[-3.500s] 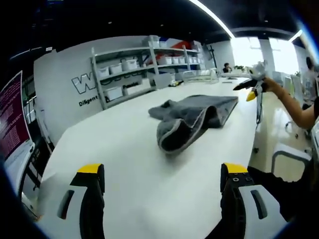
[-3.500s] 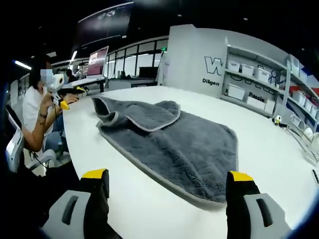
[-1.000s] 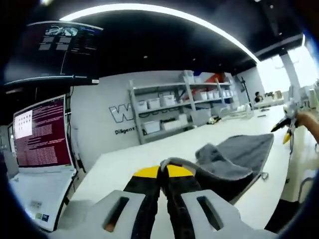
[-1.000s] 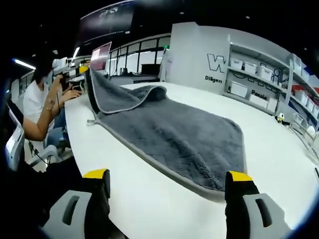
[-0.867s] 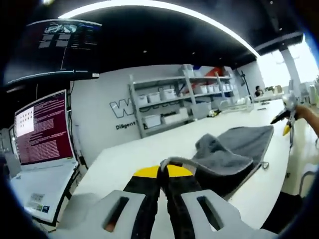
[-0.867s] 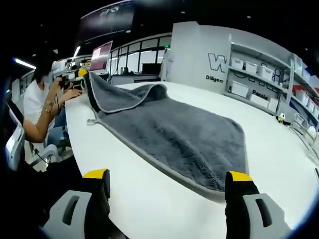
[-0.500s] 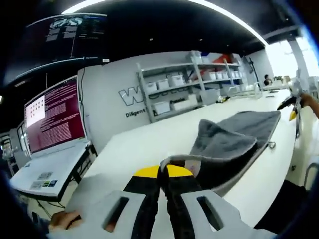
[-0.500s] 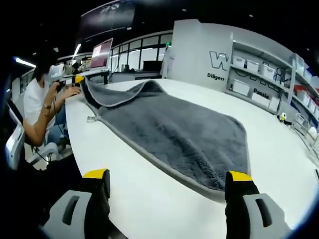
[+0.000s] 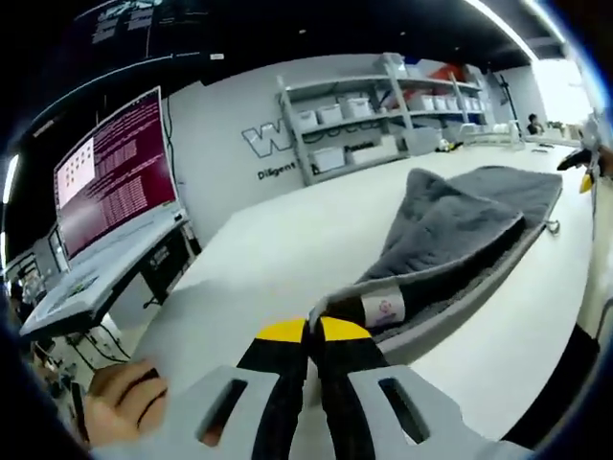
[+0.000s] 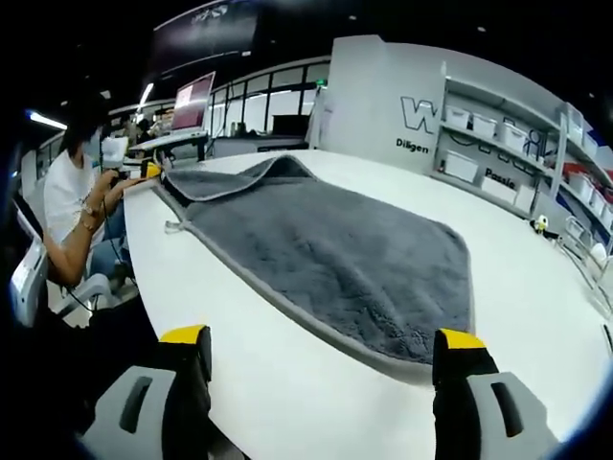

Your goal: Open the folded towel by lifting each exposed corner and separating the folded layers until the towel lies flat within the target outline without major curled edges

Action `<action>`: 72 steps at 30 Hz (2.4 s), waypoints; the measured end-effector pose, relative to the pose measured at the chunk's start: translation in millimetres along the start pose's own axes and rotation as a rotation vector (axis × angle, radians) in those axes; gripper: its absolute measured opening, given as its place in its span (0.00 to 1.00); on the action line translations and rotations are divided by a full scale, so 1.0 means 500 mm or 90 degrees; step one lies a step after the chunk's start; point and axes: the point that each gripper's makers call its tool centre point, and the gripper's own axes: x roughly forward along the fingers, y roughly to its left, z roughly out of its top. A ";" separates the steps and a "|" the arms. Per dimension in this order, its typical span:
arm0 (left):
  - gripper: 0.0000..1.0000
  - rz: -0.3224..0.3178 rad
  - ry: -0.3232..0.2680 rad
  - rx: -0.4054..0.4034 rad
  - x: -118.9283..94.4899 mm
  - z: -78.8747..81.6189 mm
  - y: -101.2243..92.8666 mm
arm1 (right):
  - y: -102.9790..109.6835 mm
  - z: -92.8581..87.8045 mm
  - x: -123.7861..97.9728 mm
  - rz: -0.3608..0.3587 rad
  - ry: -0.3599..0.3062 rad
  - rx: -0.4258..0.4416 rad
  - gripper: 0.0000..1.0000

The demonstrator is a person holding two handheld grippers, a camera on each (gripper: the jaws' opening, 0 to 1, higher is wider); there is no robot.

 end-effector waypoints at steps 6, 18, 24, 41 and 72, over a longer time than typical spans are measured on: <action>0.03 0.022 0.020 0.012 0.007 -0.012 0.020 | 0.002 0.001 -0.003 0.000 0.000 -0.003 0.98; 0.03 0.055 0.046 0.021 0.014 -0.035 0.049 | 0.006 -0.001 -0.003 0.002 0.002 -0.005 0.98; 0.14 0.077 0.046 0.064 0.008 -0.031 0.048 | 0.006 -0.005 -0.005 0.003 0.005 -0.004 0.99; 0.59 -0.261 -0.112 0.081 -0.034 0.154 -0.240 | 0.012 -0.003 -0.008 0.004 0.003 -0.010 0.99; 0.21 -0.379 -0.041 0.309 0.052 0.140 -0.497 | 0.033 0.005 -0.018 0.014 0.001 -0.030 0.99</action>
